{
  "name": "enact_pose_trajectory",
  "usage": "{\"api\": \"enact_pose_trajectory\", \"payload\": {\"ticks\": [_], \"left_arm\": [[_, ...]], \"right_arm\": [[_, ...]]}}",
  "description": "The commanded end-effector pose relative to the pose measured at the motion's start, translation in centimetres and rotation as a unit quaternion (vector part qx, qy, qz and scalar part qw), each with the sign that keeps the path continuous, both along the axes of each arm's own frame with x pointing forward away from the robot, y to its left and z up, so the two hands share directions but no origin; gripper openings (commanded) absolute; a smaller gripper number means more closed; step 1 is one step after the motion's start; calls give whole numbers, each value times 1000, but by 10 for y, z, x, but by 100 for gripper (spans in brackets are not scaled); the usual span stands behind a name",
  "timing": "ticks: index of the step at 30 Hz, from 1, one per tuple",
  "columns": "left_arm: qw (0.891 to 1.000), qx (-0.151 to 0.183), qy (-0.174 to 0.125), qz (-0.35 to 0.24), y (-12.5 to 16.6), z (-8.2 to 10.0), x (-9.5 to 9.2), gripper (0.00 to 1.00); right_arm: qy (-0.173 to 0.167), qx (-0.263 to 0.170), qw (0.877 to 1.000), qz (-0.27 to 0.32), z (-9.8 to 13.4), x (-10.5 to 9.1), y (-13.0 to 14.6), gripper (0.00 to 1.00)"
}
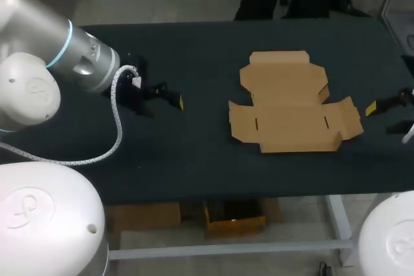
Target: Assemble the packaging by folding the flat box into shape, placing the metal phone stand inside, and closing the box properly
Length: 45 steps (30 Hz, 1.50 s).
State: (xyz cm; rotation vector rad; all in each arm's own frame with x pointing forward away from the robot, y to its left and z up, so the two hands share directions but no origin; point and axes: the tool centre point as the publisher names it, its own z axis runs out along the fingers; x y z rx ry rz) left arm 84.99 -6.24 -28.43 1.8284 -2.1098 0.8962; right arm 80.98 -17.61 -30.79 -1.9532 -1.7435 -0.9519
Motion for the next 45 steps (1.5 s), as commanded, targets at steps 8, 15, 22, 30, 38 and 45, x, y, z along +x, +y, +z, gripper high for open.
{"api": "enact_pose_trajectory", "payload": {"ticks": [8,15,22,30,38,45], "left_arm": [[999,-19,43,-2,-35,-19,24,100],[996,-20,84,20,-60,-31,42,100],[993,-31,112,38,-77,-43,57,100],[989,-37,137,30,-96,-56,59,100],[987,-66,142,32,-110,-57,50,100],[988,-61,135,34,-111,-56,49,100]], "right_arm": [[9,-10,1000,14,3,-3,-12,100],[4,-24,999,42,2,-4,-14,100],[5,-32,998,51,3,-3,-10,100],[4,-31,998,52,4,-3,-12,100],[5,-31,998,55,6,-2,-11,100],[5,-26,998,57,8,-2,-6,100]]}}
